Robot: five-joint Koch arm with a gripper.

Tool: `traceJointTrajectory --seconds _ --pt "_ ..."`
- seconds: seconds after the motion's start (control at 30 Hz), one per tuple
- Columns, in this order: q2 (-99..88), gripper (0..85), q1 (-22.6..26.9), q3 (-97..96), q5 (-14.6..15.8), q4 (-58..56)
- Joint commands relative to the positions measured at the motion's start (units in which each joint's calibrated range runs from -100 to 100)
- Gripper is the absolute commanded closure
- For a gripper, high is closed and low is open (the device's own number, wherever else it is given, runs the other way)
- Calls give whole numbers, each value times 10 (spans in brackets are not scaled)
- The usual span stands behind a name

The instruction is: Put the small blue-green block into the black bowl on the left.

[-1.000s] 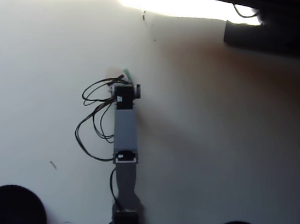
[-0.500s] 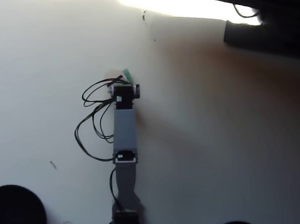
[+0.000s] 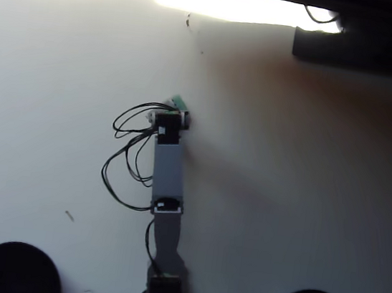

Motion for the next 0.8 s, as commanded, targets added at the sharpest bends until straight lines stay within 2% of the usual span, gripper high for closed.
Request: traceJointTrajectory --seconds 0.0,0.13,0.3,0.53,0.6,0.77 --pt "-75 824 -6 30 -5 -60" --pt "-174 824 -9 8 -14 -69" --pt "-364 824 -5 -144 -23 -69" --pt "-636 823 48 -420 -25 -60" --pt "-703 823 73 -478 -17 -56" --pt "-800 823 150 -566 28 -55"
